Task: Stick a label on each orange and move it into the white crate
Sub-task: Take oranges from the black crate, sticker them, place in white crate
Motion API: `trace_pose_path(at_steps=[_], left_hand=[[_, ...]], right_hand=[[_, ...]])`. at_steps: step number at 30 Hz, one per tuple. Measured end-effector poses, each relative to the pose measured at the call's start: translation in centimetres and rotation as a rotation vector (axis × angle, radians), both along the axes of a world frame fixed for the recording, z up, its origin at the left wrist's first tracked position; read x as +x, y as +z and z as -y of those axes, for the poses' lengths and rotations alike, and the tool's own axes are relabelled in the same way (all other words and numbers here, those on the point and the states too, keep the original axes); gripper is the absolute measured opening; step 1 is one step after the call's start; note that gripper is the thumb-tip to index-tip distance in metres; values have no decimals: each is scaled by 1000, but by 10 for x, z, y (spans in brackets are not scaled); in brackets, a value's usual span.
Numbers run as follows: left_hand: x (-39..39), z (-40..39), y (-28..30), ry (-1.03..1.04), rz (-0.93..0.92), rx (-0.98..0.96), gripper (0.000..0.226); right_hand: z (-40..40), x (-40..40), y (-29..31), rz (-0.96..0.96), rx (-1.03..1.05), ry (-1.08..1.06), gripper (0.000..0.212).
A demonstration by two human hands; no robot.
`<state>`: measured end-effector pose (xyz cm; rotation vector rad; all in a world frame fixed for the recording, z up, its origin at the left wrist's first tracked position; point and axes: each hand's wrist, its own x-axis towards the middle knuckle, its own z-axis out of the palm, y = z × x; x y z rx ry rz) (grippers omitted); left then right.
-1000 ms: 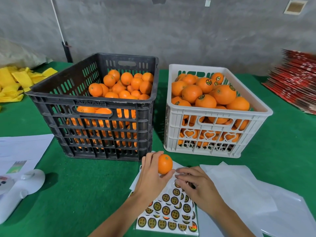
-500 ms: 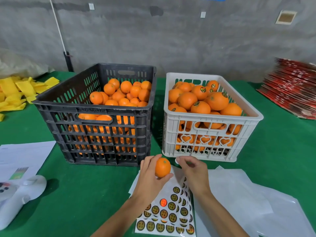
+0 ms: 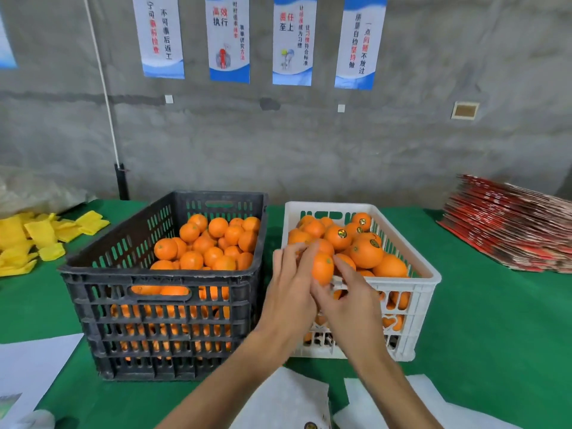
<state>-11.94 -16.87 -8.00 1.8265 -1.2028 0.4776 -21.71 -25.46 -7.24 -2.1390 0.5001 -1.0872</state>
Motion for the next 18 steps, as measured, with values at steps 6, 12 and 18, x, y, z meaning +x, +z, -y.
trace_pose_path(at_steps=[6, 12, 18], left_hand=[[39, 61, 100, -157, 0, 2, 72], [131, 15, 101, 191, -127, 347, 46], [187, -66, 66, 361, -439, 1420, 80]], right_hand=[[72, 37, 85, 48, -297, -348, 68], [82, 62, 78, -188, -464, -186, 56], [23, 104, 52, -187, -405, 122, 55]])
